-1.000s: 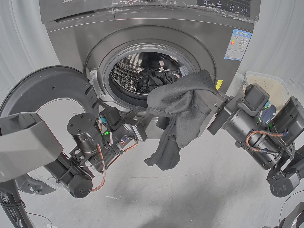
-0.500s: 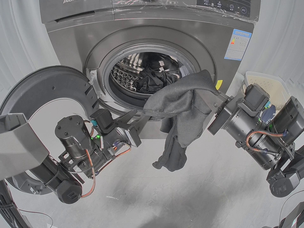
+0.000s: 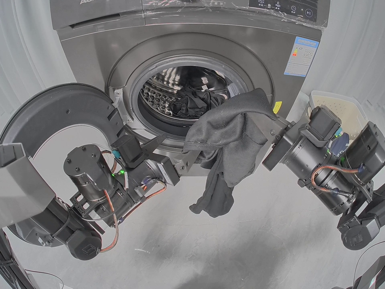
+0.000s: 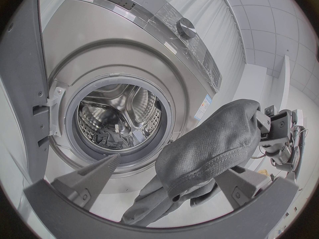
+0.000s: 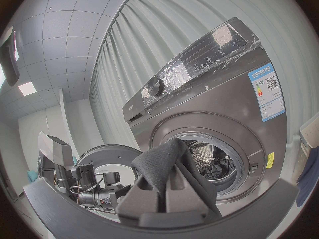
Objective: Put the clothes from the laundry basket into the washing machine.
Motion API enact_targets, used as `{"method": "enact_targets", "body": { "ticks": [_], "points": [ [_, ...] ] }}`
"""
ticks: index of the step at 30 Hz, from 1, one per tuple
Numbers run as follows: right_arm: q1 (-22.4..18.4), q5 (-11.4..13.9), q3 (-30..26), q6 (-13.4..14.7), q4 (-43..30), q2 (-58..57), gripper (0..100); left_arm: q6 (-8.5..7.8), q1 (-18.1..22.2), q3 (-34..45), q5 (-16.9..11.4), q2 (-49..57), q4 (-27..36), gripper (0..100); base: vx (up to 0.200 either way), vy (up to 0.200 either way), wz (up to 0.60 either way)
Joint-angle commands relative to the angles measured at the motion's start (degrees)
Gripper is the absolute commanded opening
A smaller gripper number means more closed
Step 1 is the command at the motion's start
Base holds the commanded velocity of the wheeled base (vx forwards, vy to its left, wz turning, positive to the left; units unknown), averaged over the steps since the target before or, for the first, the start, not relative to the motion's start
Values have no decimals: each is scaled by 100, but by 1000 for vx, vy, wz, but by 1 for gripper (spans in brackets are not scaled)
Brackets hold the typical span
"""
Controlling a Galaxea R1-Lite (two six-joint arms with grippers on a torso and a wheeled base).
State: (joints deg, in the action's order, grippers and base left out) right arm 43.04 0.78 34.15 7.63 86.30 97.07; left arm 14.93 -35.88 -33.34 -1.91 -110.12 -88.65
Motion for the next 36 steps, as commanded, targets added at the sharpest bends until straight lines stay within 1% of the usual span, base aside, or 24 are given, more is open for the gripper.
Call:
{"method": "enact_targets", "body": {
  "ticks": [1, 5, 10, 15, 21, 22, 24, 31, 36],
  "points": [
    [11, 1, 4, 2, 1, 5, 0, 18, 2, -102, -2, -71, 6, 100, 0, 0, 0],
    [72, 1, 4, 2, 1, 5, 0, -17, 2, -384, 7, -326, 6, 100, 0, 0, 0],
    [99, -69, 13, 2, -8, -4, 0, -17, 54, -753, 33, -607, 6, 100, 0, 0, 0],
    [134, -69, 4, 2, -8, 5, 0, -17, 81, -1060, 60, -722, 6, 100, 0, 0, 0],
    [134, -69, -4, 2, -8, 13, 0, -17, 72, -1140, 104, -695, 6, 100, 0, 0, 0],
    [134, -69, -4, 2, -8, 13, 0, -17, 63, -1140, 130, -678, 6, 0, 0, 0, 0],
    [134, -69, -13, 2, -8, 22, 0, -17, 63, -1148, 174, -651, -3, 0, 0, 0, 0],
    [134, -69, -13, 2, 1, 22, 0, 1, 54, -1131, 183, -537, -3, 0, 0, 0, 0],
    [108, -69, -31, 2, 1, 40, 0, -17, 11, -814, 165, -115, -3, 0, 0, 0, 0]
  ]
}}
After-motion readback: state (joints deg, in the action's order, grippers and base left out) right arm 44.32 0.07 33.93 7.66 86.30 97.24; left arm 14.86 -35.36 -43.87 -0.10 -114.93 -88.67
